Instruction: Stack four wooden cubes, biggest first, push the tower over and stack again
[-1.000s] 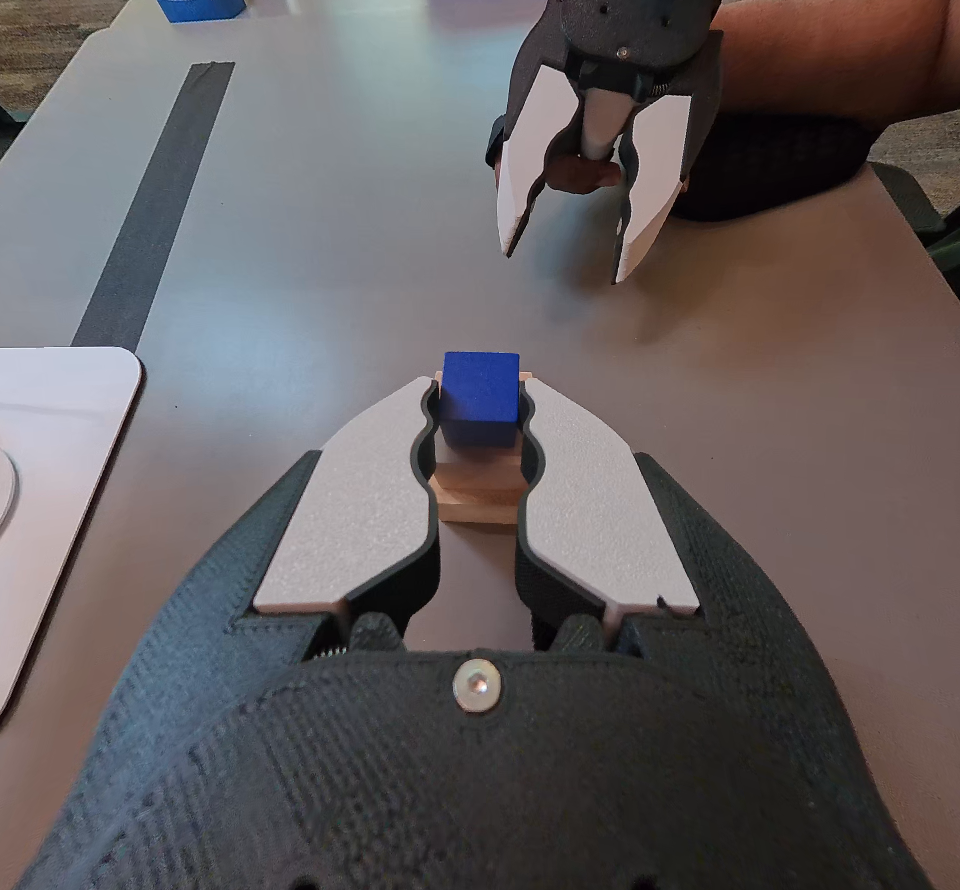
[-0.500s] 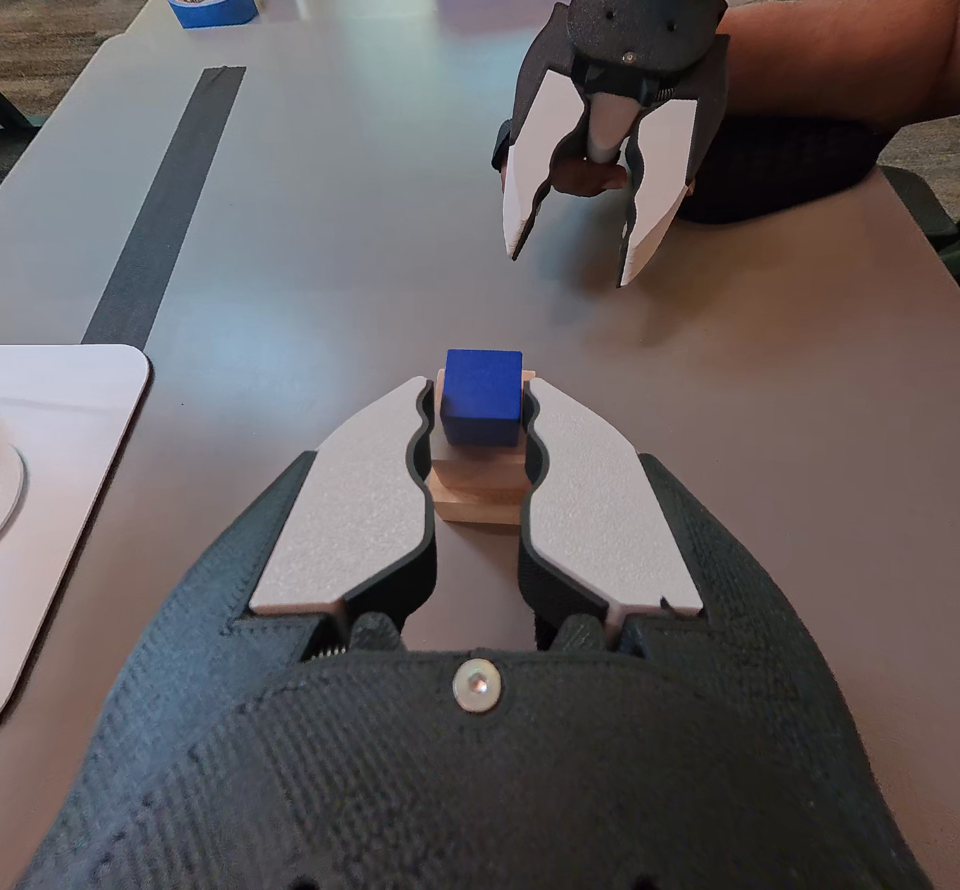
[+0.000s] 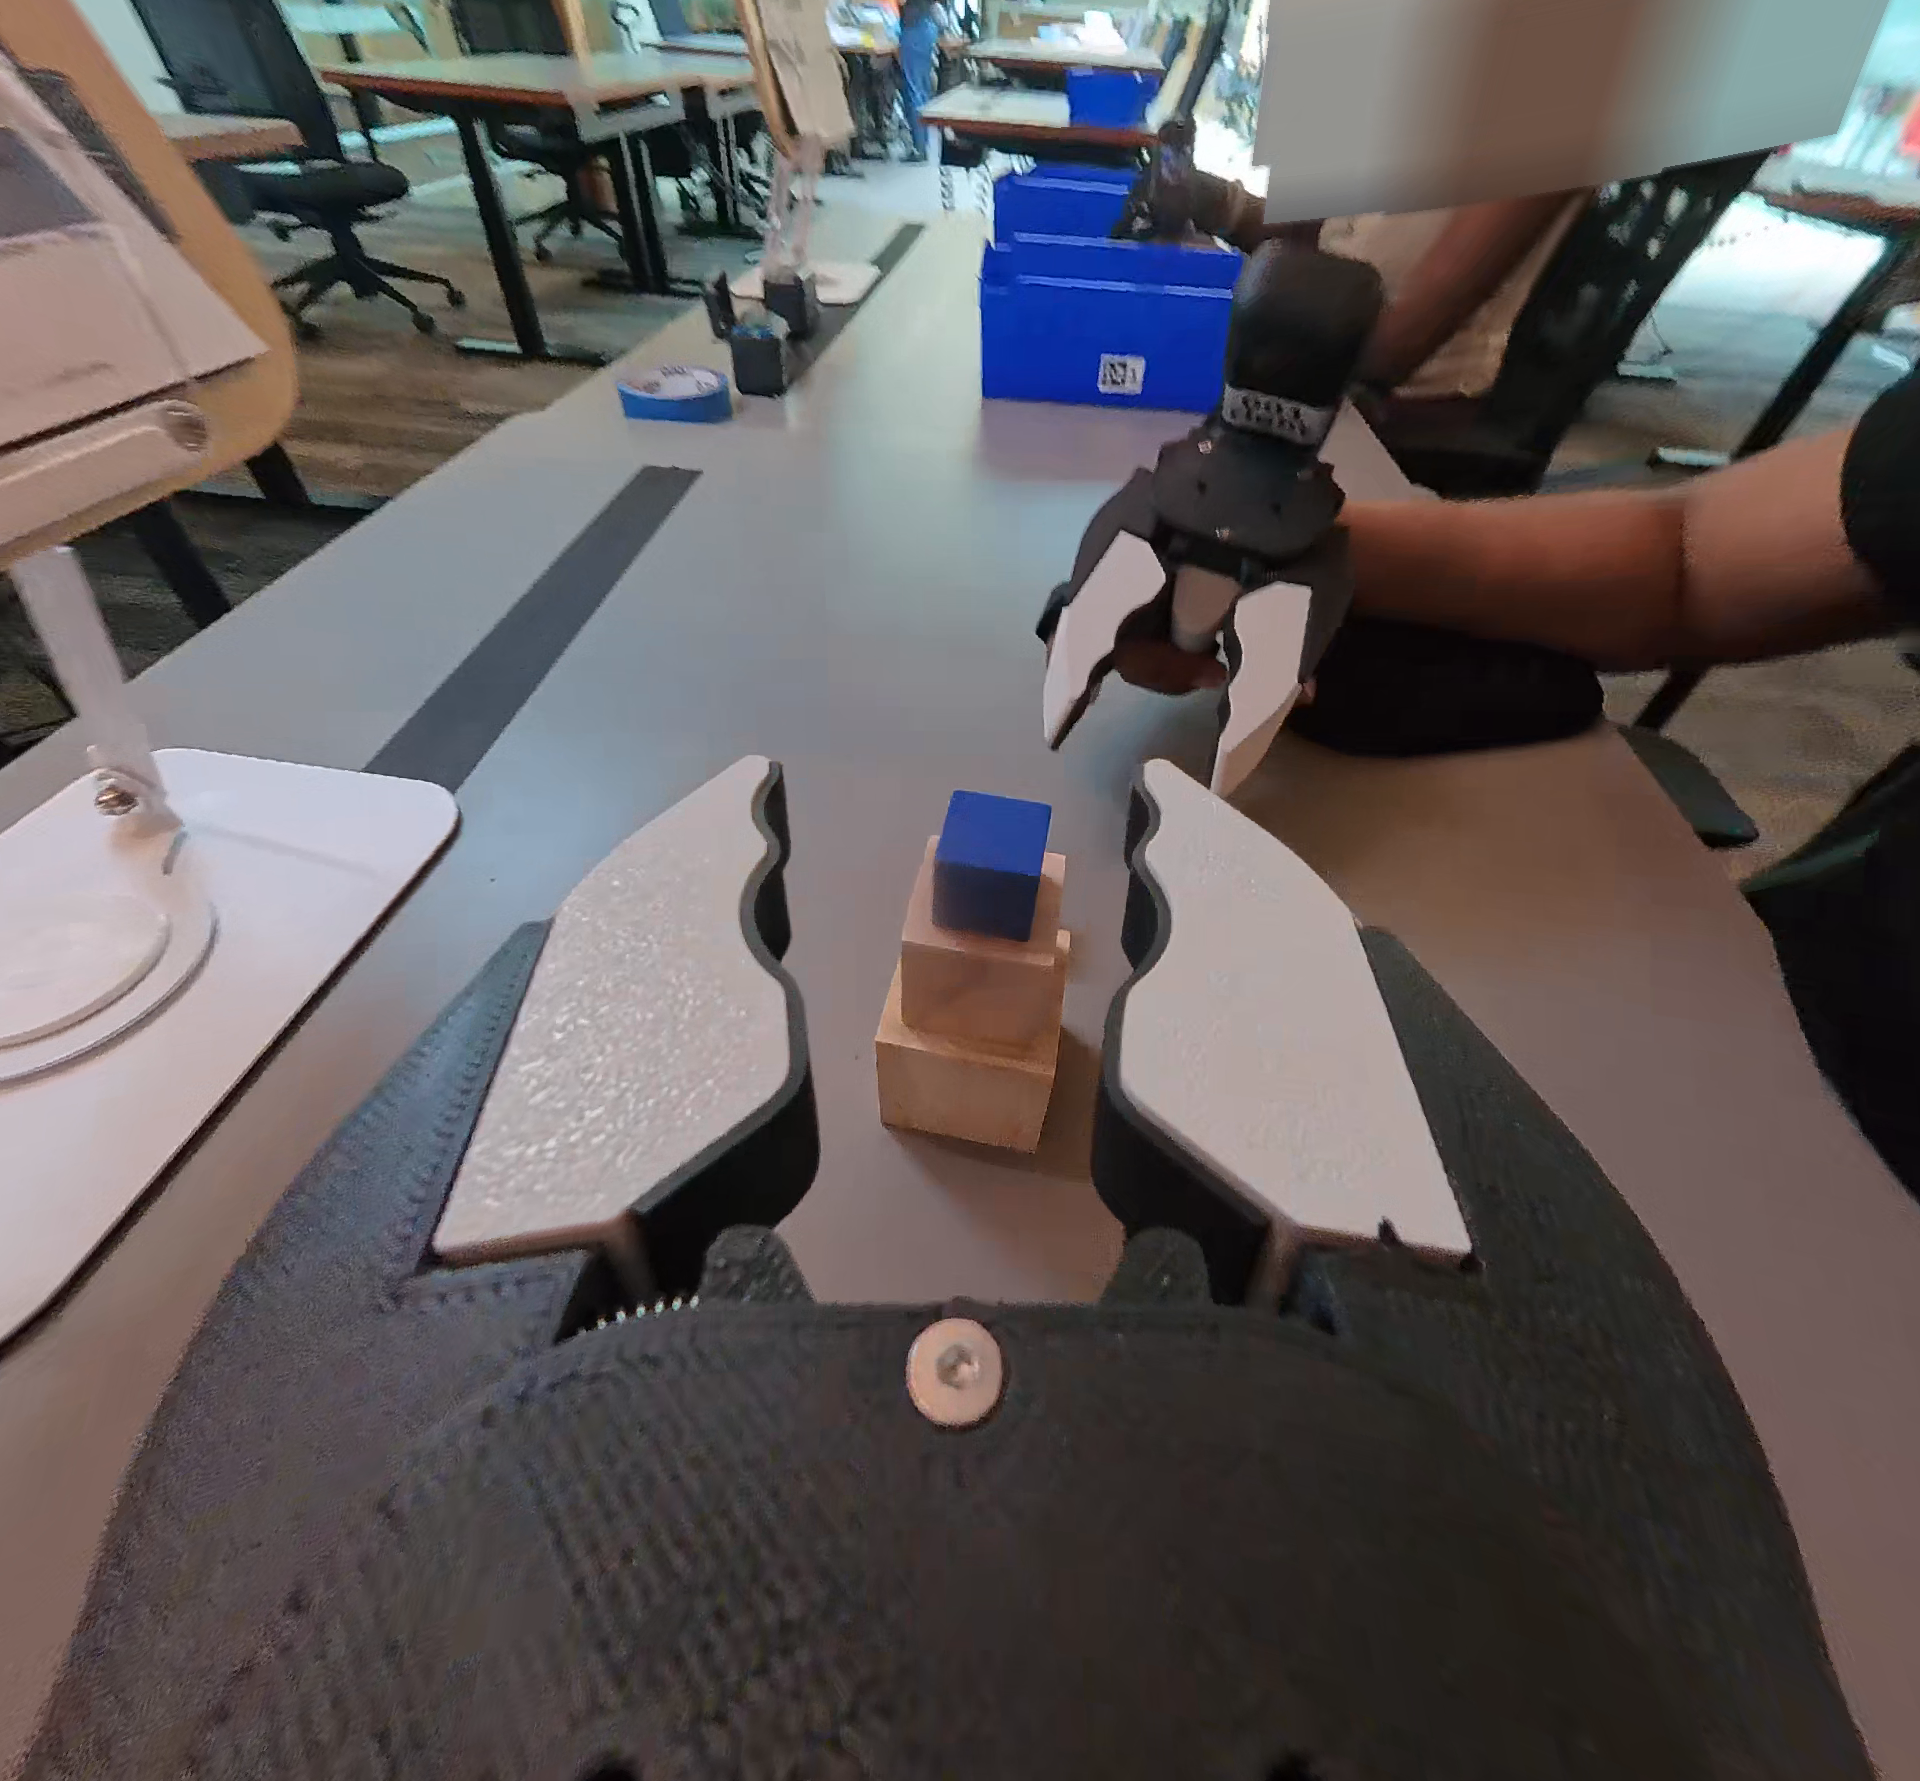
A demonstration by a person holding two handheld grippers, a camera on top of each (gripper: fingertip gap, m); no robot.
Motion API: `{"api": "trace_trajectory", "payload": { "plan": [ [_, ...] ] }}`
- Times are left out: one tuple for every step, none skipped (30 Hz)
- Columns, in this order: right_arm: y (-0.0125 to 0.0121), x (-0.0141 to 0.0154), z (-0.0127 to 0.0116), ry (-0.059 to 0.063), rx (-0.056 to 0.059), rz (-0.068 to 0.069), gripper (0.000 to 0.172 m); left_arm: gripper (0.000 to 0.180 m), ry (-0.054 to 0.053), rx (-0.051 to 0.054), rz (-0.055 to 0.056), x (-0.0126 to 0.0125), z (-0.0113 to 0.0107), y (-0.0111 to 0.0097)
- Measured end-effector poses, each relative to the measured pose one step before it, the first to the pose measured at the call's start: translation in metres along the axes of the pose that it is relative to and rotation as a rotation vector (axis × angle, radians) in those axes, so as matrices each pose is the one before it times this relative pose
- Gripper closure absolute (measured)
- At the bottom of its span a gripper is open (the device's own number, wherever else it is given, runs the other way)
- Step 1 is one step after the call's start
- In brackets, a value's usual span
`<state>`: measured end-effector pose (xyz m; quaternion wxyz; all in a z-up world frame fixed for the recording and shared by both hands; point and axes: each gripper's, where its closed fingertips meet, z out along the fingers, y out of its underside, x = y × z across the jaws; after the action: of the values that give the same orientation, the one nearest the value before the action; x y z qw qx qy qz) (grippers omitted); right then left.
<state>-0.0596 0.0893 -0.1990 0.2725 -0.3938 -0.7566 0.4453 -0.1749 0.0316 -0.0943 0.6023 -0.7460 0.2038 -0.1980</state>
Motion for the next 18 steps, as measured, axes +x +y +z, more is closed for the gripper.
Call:
{"api": "trace_trajectory", "payload": {
  "plan": [
    [0.00035,-0.00062,0.00089,-0.0023,-0.0003,0.0049,0.113,0.119,-0.0231,0.0308,-0.0154,-0.00196,-0.00574,-0.00153],
    [0.00016,-0.00063,0.00121,-0.0027,0.0014,0.0059,0.114,0.121,-0.0298,0.0188,-0.0077,-0.00277,-0.0054,0.00056],
    [0.00051,-0.00079,0.0018,-0.0032,-0.0008,0.0059,0.114,0.121,-0.035,0.0075,-0.005,-0.00328,-0.00503,0.00247],
    [0.00167,-0.00085,0.00243,-0.0037,-0.0073,0.003,0.114,0.121,-0.0211,0.0046,-0.0089,-0.00094,-0.00481,0.00378],
    [0.00291,-0.00047,0.00295,-0.0017,-0.0154,-0.0024,0.114,0.119,-0.0123,0.0073,-0.0138,0.00079,-0.00496,0.0044],
    [0.00389,0.00002,0.00367,0.0008,-0.0213,-0.0056,0.114,0.117,-0.0126,0.004,-0.0122,0.0011,-0.00536,0.00568],
    [0.00418,0.00059,0.00399,0.0015,-0.025,-0.006,0.113,0.116,-0.0055,-0.0073,-0.0095,0.00243,-0.00545,0.00761],
    [0.00388,0.0014,0.00431,0.0029,-0.0249,-0.0069,0.113,0.114,-0.004,-0.0168,-0.0084,0.00272,-0.00527,0.00921],
    [0.00272,0.00227,0.00429,0.0046,-0.022,-0.0078,0.113,0.113,-0.0059,-0.0217,-0.0029,0.00258,-0.00508,0.00971],
    [0.00124,0.00249,0.00413,0.002,-0.0165,-0.0078,0.113,0.112,-0.0127,-0.0234,0.0002,0.00191,-0.00464,0.00958],
    [-0.00062,0.0027,0.00373,-0.0011,-0.0096,-0.0055,0.113,0.112,-0.0136,-0.0228,0.006,0.00188,-0.00424,0.00916],
    [-0.00192,0.00311,0.0034,-0.0027,-0.0053,-0.0036,0.114,0.111,-0.0065,-0.0095,0.0047,0.00308,-0.00385,0.00674],
    [-0.00223,0.00334,0.00314,-0.0033,-0.0053,-0.0041,0.115,0.113,0.0028,-0.003,-0.0052,0.00399,-0.00327,0.00496],
    [-0.00237,0.0037,0.0029,-0.0026,-0.0061,-0.0053,0.117,0.113,0.0017,-0.0061,-0.0068,0.00336,-0.0026,0.00418],
    [-0.00213,0.0035,0.00275,-0.0024,-0.0069,-0.0066,0.118,0.114,-0.0043,-0.0075,0.0032,0.00243,-0.00175,0.00329],
    [-0.0018,0.00284,0.0025,-0.0056,-0.0081,-0.0084,0.12,0.116,-0.0005,-0.0049,0.0089,0.00299,-0.00114,0.00184],
    [-0.00113,0.00202,0.00235,-0.0102,-0.0113,-0.0087,0.121,0.117,0.0032,-0.0014,0.0085,0.0032,-0.00044,0.00028],
    [-0.00019,0.00128,0.00213,-0.0145,-0.016,-0.0066,0.122,0.118,0.002,-0.0012,0.0102,0.00254,0.00021,-0.00049]
  ]
}}
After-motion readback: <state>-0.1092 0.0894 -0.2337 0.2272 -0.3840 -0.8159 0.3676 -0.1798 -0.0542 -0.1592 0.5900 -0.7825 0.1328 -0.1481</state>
